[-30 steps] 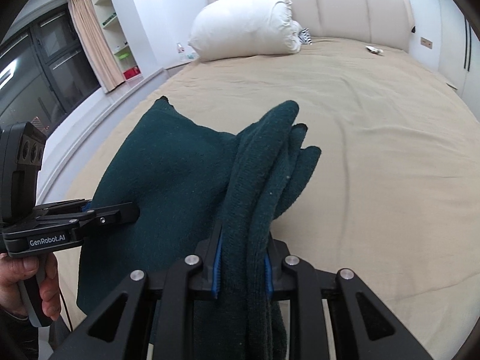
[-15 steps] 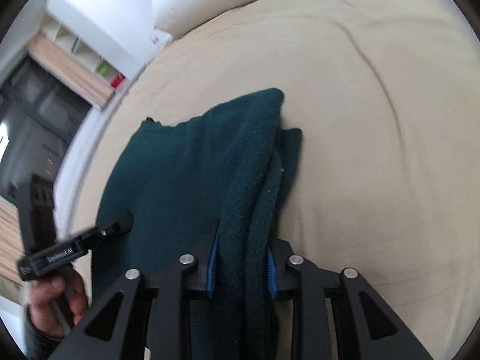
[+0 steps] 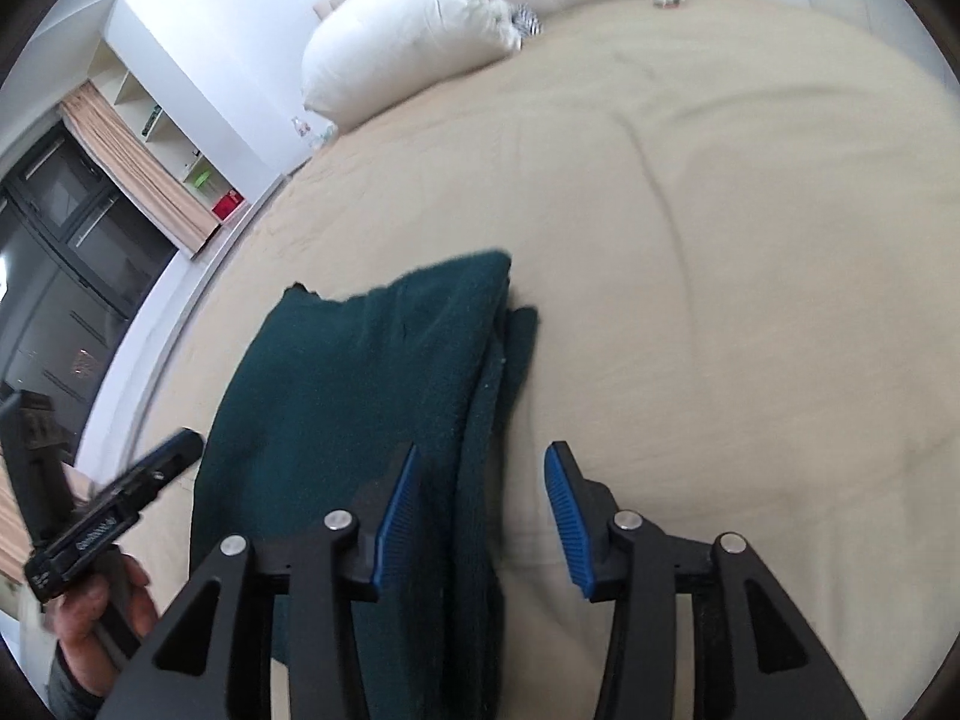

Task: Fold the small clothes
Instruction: 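Open both grippers and pull them back from the folded sweater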

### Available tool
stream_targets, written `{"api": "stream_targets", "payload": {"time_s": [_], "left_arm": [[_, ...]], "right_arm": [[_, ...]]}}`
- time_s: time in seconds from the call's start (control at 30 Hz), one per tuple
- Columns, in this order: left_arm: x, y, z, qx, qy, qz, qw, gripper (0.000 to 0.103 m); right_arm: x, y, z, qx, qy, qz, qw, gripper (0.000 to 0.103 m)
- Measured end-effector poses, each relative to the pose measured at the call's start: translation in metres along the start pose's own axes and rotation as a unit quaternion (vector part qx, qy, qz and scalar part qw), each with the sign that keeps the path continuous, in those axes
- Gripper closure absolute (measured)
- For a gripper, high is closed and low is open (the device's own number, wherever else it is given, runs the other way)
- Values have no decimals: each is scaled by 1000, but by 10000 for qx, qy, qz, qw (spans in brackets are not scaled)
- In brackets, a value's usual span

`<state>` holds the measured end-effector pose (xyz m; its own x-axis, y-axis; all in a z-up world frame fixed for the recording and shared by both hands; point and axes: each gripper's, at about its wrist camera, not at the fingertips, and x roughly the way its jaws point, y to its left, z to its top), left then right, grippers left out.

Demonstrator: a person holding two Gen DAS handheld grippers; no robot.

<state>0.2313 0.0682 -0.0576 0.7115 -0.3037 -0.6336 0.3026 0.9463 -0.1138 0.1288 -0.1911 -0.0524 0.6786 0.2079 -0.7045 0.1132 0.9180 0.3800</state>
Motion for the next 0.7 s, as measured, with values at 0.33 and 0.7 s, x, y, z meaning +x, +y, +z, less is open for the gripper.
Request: {"api": "stream_targets", "payload": {"time_s": [0.33,0.7], "left_arm": [[-184,-65,-14,614,-2615,1614,9496,0],[-278,-83,-5,398,-2673,1769,9464,0]], "right_arm": [[-146,46,-18,-637,-2349,-608,9680,0],[-264,99,-22,-1008,-3613,-370,9262,0]]}}
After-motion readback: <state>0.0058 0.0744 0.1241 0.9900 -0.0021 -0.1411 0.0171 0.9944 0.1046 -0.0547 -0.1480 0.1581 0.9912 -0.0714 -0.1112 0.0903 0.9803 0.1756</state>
